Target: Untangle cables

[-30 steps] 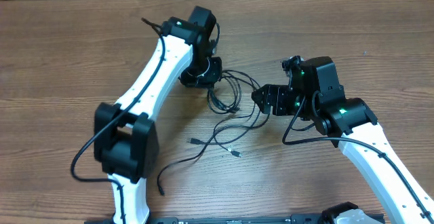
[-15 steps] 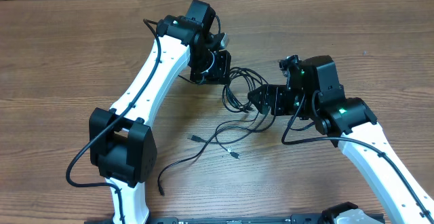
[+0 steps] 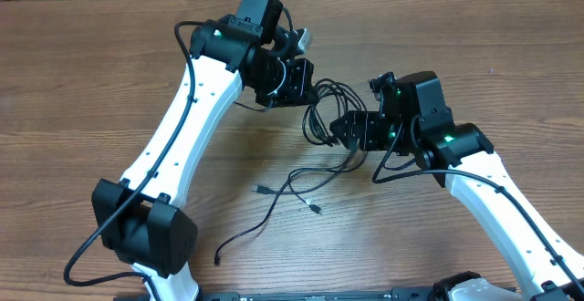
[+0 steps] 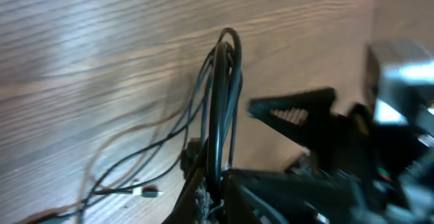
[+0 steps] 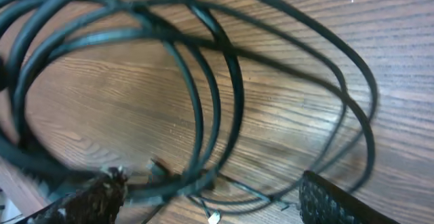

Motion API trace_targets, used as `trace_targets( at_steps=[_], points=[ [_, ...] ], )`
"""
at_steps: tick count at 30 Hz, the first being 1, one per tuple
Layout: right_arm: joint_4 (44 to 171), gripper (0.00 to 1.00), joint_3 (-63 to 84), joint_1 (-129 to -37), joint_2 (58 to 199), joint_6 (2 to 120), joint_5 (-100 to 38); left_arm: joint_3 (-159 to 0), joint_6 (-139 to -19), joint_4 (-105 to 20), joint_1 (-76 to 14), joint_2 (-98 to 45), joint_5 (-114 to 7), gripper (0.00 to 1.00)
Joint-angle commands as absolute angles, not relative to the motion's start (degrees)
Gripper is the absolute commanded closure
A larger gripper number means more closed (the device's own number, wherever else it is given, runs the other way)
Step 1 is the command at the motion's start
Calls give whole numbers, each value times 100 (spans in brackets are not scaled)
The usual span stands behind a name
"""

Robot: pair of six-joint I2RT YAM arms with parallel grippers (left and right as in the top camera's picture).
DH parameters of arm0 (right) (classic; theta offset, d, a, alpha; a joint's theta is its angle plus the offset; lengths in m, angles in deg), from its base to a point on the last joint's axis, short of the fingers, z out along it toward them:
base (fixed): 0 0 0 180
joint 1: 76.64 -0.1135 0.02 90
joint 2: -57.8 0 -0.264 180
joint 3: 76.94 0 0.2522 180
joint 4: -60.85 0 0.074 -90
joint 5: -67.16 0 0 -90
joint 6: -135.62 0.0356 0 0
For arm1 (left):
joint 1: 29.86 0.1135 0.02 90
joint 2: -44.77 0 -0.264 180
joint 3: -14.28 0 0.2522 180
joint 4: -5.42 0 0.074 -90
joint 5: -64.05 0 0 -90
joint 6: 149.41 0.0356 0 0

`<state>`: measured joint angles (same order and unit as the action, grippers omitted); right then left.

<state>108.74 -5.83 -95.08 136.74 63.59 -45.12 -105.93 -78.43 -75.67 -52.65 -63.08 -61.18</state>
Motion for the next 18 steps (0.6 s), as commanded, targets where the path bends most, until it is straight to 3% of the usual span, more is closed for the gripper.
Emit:
trace_targets(
  at_steps=[1,6,14,18],
  points=[
    [10807,20,-496,-9528,13779,6359,-4543,-10703,-7699,-7517,-5391,-6192,-6502,96],
    [10807,31,-498,-9528,13930,6383,-4449,-10703,-7697,-7421,-5435,-6192,-6926,96],
    [10853,90,-498,-9528,13958,6541,-4440,-10703,-7697,-7404,-5426,-6192,-6419,96],
    [11095,96,-498,-9528,13958,6530,-4431,-10703,-7699,-7275,-5413,-6192,-6260,96]
  ],
)
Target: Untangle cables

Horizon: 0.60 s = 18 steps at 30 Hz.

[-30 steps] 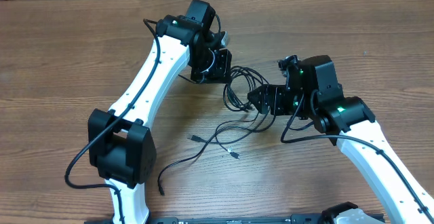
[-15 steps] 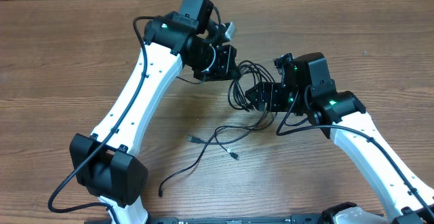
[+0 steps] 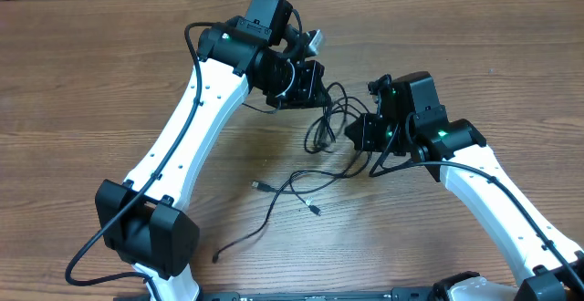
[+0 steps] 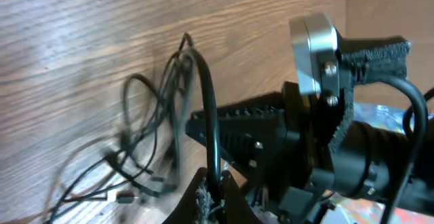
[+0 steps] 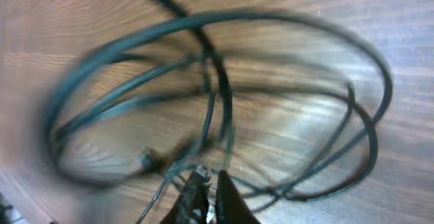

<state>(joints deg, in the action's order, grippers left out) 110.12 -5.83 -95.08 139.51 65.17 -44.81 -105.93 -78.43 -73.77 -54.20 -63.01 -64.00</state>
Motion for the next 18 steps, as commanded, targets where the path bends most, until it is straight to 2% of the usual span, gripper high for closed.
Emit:
trace_targets(
  at_steps=[1,9,18],
  points=[
    [11156,96,-498,-9528,13958,6530,-4425,-10703,-7699,-7229,-5413,-6192,-6260,96],
    [11692,96,-498,-9528,13958,6530,-3858,-10703,-7745,-6962,-5330,-6192,-6089,96],
    [11790,96,-498,-9528,13958,6530,-3786,-10700,-7743,-6977,-5195,-6192,-3285,96]
  ],
)
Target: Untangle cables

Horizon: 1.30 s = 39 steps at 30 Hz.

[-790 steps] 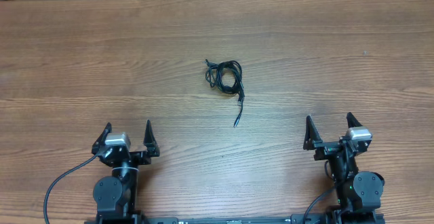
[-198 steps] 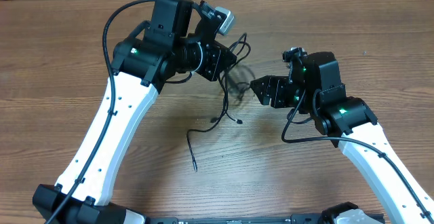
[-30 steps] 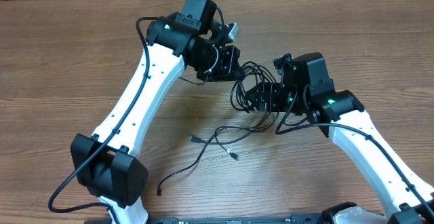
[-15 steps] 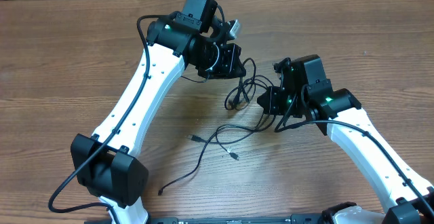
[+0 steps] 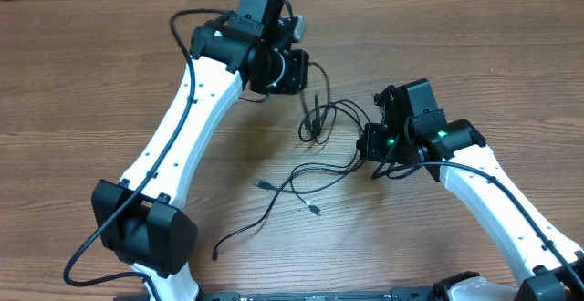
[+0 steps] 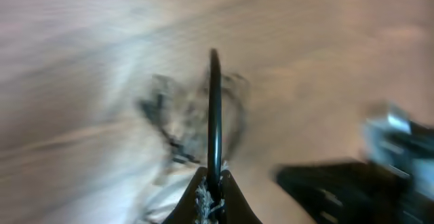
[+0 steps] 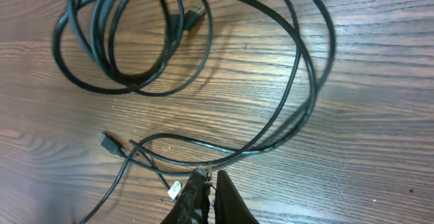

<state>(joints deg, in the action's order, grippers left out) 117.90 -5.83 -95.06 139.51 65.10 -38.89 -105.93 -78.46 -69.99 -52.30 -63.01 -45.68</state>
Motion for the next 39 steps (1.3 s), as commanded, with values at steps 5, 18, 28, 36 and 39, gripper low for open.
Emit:
trace_targets(
  at_steps=[5,18,28,36,39],
  points=[
    [11790,96,-498,-9528,13958,6530,-3786,-10698,-7743,-6990,-5197,-6210,-2540,57],
    [11784,96,-498,-9528,13958,6528,-3786,-10587,-7439,-7458,-5579,-6376,-4083,60],
    [11797,96,-498,-9528,13958,6530,-3789,-10462,-8248,-7583,-6019,-6728,-4050,44],
    [11801,96,-498,-9528,13958,6528,-3789,-10462,-8648,-7493,-6043,-7272,-3718,45],
    [11799,96,-498,-9528,13958,6528,-3786,-10462,-8652,-7401,-6058,-7475,-3786,45]
  ],
)
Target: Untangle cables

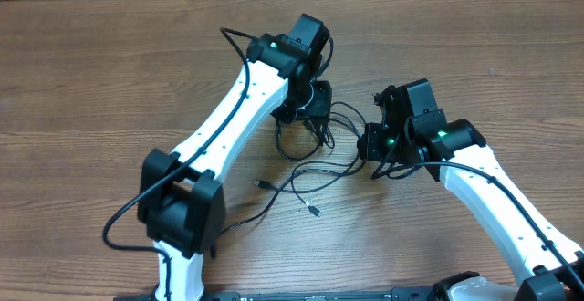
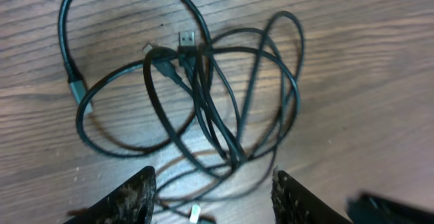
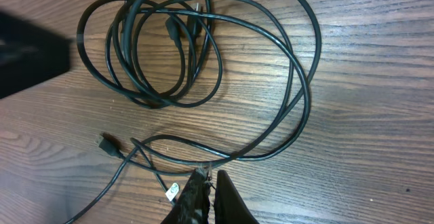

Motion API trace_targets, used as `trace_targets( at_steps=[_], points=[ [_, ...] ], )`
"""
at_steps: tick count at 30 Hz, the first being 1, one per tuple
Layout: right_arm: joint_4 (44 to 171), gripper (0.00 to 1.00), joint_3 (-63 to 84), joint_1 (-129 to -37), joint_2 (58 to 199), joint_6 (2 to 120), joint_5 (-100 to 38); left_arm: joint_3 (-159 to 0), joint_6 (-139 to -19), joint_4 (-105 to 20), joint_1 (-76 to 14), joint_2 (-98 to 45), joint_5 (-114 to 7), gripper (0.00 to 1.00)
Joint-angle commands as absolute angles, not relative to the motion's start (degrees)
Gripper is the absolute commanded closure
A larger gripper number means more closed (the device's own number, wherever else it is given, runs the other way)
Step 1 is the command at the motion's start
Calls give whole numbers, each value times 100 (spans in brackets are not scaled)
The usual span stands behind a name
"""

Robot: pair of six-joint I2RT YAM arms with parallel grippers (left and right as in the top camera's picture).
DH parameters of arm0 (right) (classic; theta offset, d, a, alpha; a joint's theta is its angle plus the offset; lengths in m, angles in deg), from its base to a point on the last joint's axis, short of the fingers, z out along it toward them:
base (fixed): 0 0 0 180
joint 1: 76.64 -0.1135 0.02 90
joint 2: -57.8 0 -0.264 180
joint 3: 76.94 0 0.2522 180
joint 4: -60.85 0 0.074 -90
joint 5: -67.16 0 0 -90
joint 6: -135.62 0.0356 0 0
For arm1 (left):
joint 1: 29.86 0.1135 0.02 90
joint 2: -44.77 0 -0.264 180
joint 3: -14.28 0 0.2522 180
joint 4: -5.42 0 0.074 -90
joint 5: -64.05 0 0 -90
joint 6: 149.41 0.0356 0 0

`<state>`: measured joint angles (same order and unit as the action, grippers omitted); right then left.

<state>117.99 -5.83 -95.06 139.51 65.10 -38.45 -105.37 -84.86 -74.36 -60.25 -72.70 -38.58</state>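
Observation:
A tangle of black cables (image 1: 315, 146) lies on the wooden table between the two arms. In the left wrist view the coil (image 2: 203, 102) lies flat, a USB plug (image 2: 186, 39) on top of it. My left gripper (image 2: 211, 180) hangs open above the coil with nothing between its fingers (image 2: 139, 190). From the coil (image 3: 156, 54) a wide loop (image 3: 306, 81) runs round to my right gripper (image 3: 207, 176), which is shut on the thin black cable at the table. Thin strands (image 1: 274, 201) trail toward the front left.
A small white-tipped plug (image 3: 174, 193) and a dark plug (image 3: 107, 142) lie just left of the right fingers. The left arm (image 1: 246, 100) reaches across the table over the pile, its gripper (image 1: 315, 100) close to the right gripper (image 1: 367, 141). Bare wood (image 1: 91, 82) surrounds the pile.
My left gripper has let go of the cable it held up and is now open, lower, over the coil. The coil lies flat on the table. The right gripper has stayed shut in place.
At first my left gripper held a bunch of cable and the right one was open over the loops. Then the right gripper was shut on a thin strand. The left held its cable higher and farther back, spreading the loops. Now that cable lies released on the table.

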Motion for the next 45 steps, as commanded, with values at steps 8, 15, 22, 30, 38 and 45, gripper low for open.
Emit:
trace_targets(
  at_steps=[8,15,22,30,38,45],
  points=[
    [11797,96,-498,-9528,13958,6528,-3786,-10462,-8689,-7209,-6113,-7689,-3786,53],
    [11795,96,-498,-9528,13958,6528,-3786,-10462,-8687,-7058,-6113,-7689,-3737,60],
    [11797,96,-498,-9528,13958,6528,-3786,-10462,-8689,-7041,-6132,-7727,-3737,60],
    [11797,96,-498,-9528,13958,6528,-3786,-10451,-8689,-7023,-6139,-7825,-3742,62],
    [11799,96,-498,-9528,13958,6528,-3786,-10405,-8687,-7019,-6150,-7869,-3737,67],
    [11795,96,-498,-9528,13958,6528,-3786,-10403,-8687,-7008,-6150,-7869,-3744,79]
  ],
)
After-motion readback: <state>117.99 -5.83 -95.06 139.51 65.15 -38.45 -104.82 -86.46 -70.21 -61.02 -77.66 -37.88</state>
